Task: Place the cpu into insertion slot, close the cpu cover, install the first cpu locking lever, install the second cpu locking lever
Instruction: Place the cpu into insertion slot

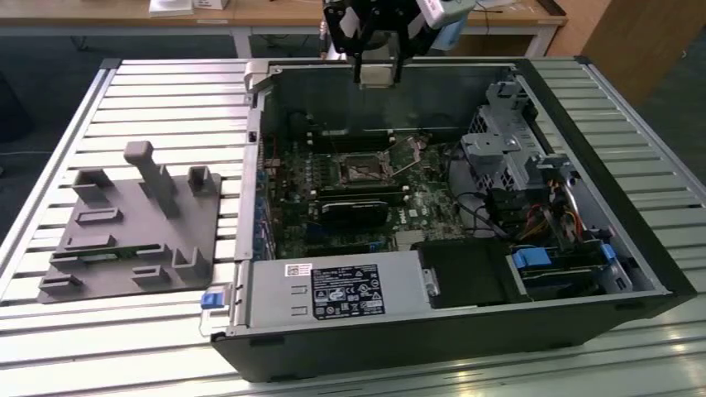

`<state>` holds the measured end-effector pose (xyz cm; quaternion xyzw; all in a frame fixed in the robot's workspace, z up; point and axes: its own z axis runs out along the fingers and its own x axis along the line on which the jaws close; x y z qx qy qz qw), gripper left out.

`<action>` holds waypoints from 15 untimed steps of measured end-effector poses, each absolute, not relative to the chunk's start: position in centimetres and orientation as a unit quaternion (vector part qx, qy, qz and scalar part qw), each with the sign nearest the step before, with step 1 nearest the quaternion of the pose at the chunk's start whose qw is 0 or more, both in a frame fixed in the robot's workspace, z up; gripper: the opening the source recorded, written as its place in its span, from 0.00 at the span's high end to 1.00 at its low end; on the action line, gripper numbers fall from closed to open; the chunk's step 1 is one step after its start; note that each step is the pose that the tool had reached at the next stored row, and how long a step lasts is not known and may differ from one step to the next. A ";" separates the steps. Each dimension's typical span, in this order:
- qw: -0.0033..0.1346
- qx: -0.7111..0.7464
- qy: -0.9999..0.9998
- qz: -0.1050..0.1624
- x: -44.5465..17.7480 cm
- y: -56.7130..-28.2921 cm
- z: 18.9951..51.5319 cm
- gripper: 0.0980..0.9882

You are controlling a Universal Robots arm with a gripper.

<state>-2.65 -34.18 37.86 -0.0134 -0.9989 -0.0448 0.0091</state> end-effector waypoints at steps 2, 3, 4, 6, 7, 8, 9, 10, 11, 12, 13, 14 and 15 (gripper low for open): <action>0.009 -0.021 -0.999 -0.045 -2.6 -34.2 37.9 0.50; 0.008 -0.027 -0.999 -0.045 -2.6 -34.2 37.9 0.50; 0.008 -0.034 -0.998 -0.045 -2.6 -34.2 37.9 0.50; 0.007 -0.051 -0.998 -0.045 -2.7 -34.2 37.9 0.50; 0.007 -0.059 -0.997 -0.045 -2.7 -34.2 37.8 0.50; 0.007 -0.068 -0.997 -0.045 -2.7 -34.2 37.8 0.50; 0.006 -0.076 -0.996 -0.045 -2.7 -34.2 37.8 0.50; 0.006 -0.084 -0.995 -0.045 -2.7 -34.2 37.8 0.50; 0.005 -0.092 -0.995 -0.045 -2.7 -34.2 37.8 0.50; 0.005 -0.098 -0.994 -0.045 -2.6 -34.2 37.8 0.50; 0.005 -0.103 -0.994 -0.045 -2.7 -34.2 37.8 0.50; 0.005 -0.109 -0.993 -0.045 -2.7 -34.2 37.8 0.50; 0.005 -0.114 -0.992 -0.045 -2.7 -34.2 37.8 0.50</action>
